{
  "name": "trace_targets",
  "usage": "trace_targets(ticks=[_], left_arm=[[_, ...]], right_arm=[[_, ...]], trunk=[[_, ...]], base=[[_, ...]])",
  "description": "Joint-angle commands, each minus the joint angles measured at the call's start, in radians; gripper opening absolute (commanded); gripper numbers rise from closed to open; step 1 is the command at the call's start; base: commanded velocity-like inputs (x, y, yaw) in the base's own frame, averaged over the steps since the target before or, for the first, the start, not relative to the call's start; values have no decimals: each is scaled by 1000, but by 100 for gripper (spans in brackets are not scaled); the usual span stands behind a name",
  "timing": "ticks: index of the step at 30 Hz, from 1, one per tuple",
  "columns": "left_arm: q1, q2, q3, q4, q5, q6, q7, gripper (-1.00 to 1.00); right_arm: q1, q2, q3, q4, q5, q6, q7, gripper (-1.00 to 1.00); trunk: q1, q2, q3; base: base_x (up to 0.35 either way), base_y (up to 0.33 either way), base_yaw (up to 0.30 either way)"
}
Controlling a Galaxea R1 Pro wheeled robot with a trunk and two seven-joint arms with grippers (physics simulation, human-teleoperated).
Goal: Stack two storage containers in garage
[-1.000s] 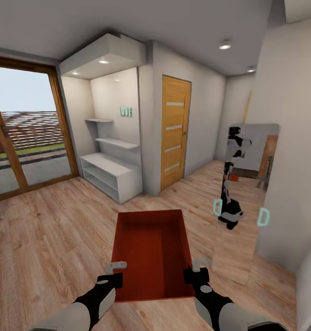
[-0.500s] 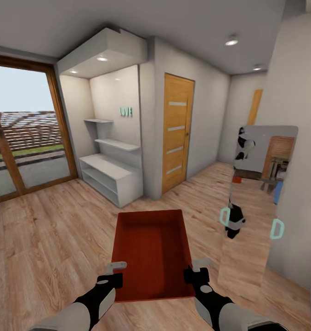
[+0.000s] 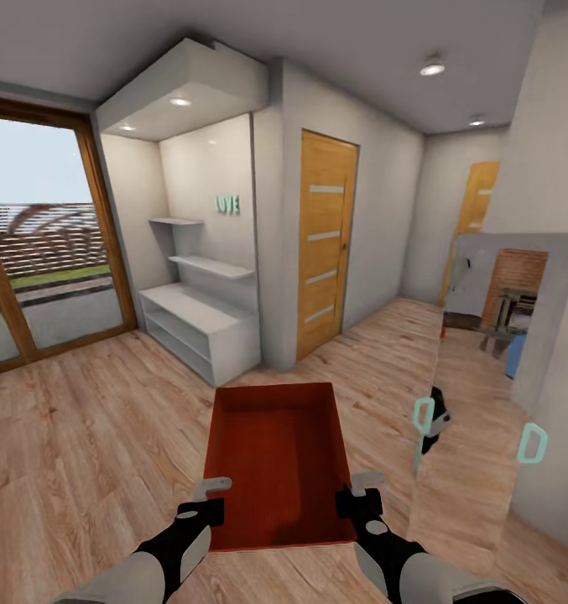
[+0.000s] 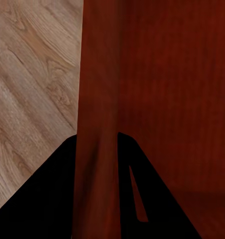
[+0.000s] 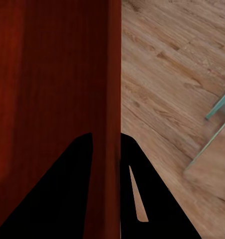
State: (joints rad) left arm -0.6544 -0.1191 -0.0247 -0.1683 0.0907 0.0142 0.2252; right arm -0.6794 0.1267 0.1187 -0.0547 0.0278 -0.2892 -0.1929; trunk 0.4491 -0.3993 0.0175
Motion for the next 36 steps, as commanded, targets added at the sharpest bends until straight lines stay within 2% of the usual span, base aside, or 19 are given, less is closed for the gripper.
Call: trace_targets(ticks=[1,12,31,36], left_arm=[[-1,63,51,-4,83,3,8,-100],[-1,64,51,-4,83,3,8,-100],[-1,63,51,-5,82,3,7,-100],[-1,63,51,-5,82,3,6,-100]], right_arm=[[0,-4,-65,0,5,-1,-3,-100],[0,-3,-65,0,6,-1,-3,-100],[0,-3,-65,0,5,-1,-3,-100],[0,-4,-65,0,5,-1,-3,-100]], trunk=[[1,-1,0],[1,-1,0],[1,-1,0],[1,-1,0]], base=[[322,0,0],[322,5,-8],[313,166,-228],[299,218,-117]])
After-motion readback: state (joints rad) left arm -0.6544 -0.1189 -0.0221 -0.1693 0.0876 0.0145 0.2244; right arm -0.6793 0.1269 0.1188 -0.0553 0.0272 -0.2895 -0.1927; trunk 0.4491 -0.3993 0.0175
